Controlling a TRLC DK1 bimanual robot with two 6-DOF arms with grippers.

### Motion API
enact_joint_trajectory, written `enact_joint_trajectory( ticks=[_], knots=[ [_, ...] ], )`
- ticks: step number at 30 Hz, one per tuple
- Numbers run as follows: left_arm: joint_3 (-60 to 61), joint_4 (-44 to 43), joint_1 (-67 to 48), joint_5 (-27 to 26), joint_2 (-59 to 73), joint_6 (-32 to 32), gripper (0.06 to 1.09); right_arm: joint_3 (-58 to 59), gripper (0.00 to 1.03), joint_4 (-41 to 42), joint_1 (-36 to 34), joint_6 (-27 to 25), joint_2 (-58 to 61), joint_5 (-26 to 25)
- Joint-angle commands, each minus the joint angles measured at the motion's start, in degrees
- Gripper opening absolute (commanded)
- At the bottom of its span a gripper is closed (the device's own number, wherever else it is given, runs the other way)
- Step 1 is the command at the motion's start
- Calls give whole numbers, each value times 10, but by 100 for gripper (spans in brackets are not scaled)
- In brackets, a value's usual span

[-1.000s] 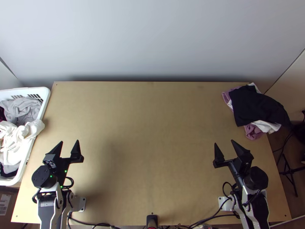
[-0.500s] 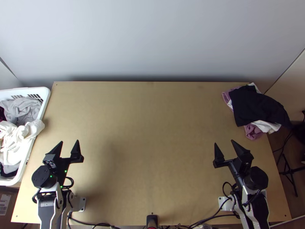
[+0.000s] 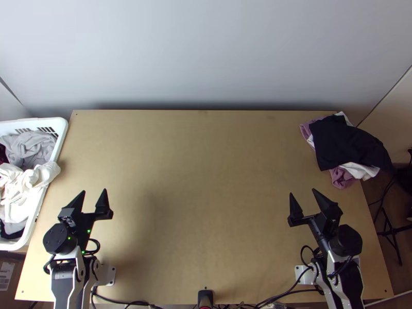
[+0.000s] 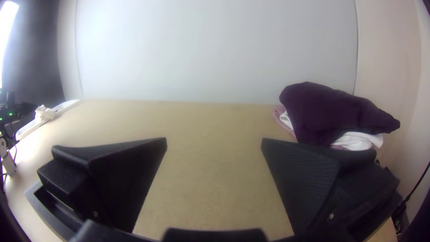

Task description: Fold the t-shirt

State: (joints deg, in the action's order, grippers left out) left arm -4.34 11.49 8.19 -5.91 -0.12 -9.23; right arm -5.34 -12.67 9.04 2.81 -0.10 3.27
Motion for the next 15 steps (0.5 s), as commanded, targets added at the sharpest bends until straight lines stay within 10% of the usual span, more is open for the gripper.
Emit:
enact_joint_trajectory(
  ticks=[1,15],
  knots=[
    [-1,2,-7,7,0,-8,104,0,98,0,0,0,0,0],
    [0,6,-43,8,3,-10,104,-2,98,7,85,52,-2,-1]
  ],
)
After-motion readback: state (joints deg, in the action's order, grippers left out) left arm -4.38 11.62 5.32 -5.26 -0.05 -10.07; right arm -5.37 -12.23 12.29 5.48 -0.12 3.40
